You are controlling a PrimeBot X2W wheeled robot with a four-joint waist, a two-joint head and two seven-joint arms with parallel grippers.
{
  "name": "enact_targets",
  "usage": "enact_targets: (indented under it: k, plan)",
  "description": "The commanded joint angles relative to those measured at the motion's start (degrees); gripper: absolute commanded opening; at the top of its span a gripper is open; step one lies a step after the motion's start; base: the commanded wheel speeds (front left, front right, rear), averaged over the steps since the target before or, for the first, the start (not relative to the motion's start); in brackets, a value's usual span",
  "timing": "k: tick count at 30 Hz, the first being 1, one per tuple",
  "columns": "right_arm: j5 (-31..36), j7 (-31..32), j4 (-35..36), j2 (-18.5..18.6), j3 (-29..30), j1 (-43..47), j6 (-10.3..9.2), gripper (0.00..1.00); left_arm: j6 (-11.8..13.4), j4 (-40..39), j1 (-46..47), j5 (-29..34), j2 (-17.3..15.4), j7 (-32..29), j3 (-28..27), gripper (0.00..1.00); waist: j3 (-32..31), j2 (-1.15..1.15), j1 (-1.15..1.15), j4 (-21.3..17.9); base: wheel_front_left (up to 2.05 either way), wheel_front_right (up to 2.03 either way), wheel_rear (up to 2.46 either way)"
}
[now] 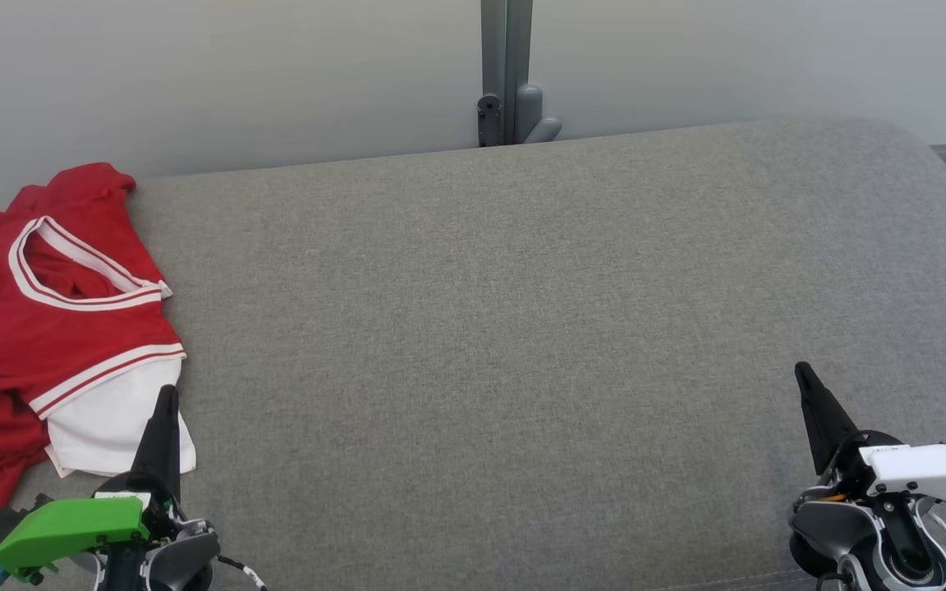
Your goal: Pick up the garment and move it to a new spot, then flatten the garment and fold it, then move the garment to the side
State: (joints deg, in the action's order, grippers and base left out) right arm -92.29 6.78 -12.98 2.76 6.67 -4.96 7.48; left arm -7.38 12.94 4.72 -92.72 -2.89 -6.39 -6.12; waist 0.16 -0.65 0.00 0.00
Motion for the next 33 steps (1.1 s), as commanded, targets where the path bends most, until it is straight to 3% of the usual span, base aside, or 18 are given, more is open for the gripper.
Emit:
enact_targets:
  k: [1,18,19,20,33]
  plan:
    - [-0.5,0.1,0.2,0.3,0.0,-0.3,0.03,0.00,-0.2,-0.1,0.9,0.4,0.0,0.1,-0.1,0.00,0.0,0.65,0.00,0.0,0.00,0.00,0.00]
    - [-0.5,0.1,0.2,0.3,0.0,-0.3,0.03,0.00,-0.2,-0.1,0.9,0.4,0.0,0.1,-0.1,0.00,0.0,0.65,0.00,0.0,0.00,0.00,0.00]
    - [-0.5,0.1,0.2,0.3,0.0,-0.3,0.03,1.00,-0.2,-0.1,0.9,0.4,0.0,0.1,-0.1,1.00,0.0,0.65,0.00,0.0,0.00,0.00,0.00]
    - [0.0,0.0,-0.2,-0.1,0.0,0.1,0.00,1.00,0.0,0.3,-0.1,0.0,0.0,0.0,0.0,1.00,0.0,0.00,0.00,0.0,0.00,0.00,0.00]
    - [3.2,-3.4,0.7,-0.2,-2.3,1.6,-0.01,1.00,0.0,0.1,-1.6,1.6,-0.3,3.2,2.6,1.00,0.0,0.06,0.00,-0.1,0.00,0.00,0.00]
